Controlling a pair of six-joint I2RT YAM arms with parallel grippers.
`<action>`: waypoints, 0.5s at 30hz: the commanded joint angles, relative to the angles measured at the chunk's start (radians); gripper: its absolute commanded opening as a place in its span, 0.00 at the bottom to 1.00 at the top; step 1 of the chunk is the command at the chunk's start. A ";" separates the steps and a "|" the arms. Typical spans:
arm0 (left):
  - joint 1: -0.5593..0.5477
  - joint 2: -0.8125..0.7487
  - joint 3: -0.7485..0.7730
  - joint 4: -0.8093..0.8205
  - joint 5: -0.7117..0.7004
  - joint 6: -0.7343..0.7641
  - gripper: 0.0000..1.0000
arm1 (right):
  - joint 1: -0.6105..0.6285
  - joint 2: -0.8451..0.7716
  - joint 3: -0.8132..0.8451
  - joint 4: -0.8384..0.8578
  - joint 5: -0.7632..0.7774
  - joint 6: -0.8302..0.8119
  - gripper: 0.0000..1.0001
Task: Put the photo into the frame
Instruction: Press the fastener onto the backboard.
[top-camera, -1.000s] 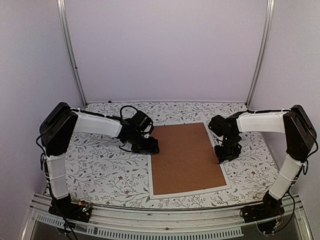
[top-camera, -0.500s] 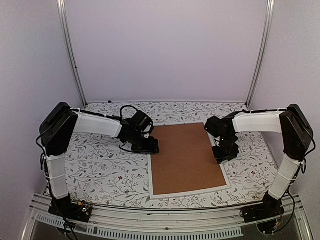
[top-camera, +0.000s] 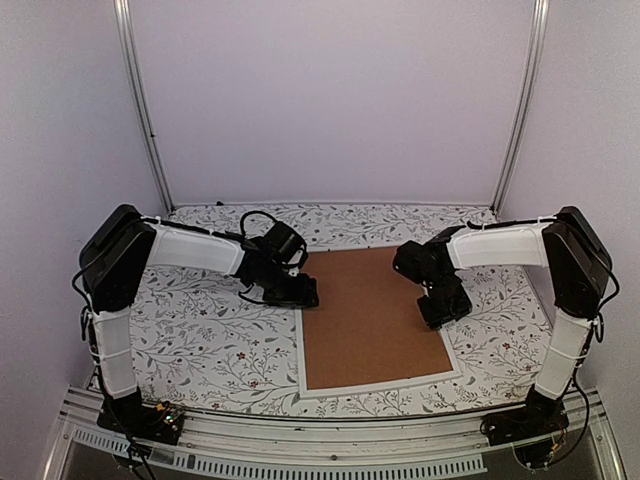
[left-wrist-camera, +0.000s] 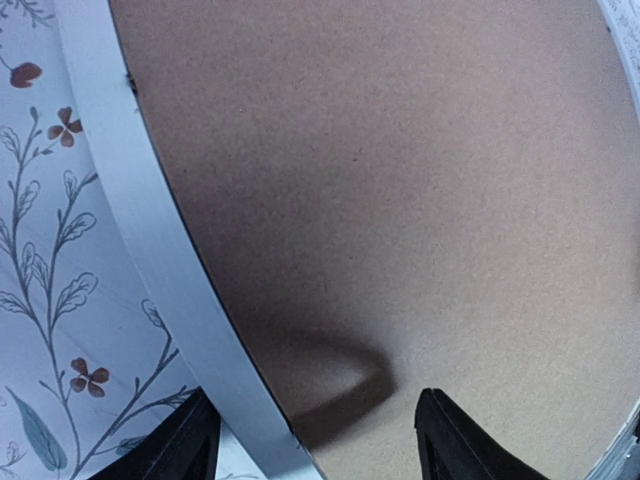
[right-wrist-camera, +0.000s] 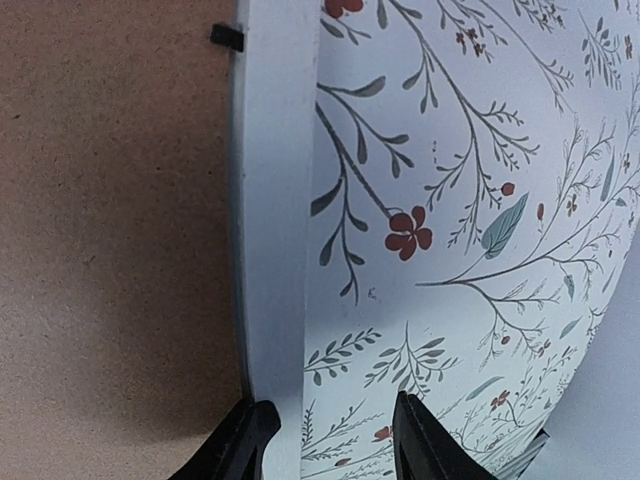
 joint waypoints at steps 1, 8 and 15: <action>-0.006 0.022 -0.010 -0.022 -0.031 0.004 0.69 | 0.081 0.118 -0.007 0.093 -0.137 0.047 0.48; -0.005 0.035 -0.005 -0.028 -0.031 0.008 0.69 | 0.149 0.198 0.055 0.059 -0.089 0.104 0.48; -0.005 0.029 -0.009 -0.027 -0.028 0.004 0.70 | 0.220 0.316 0.139 -0.007 -0.004 0.169 0.50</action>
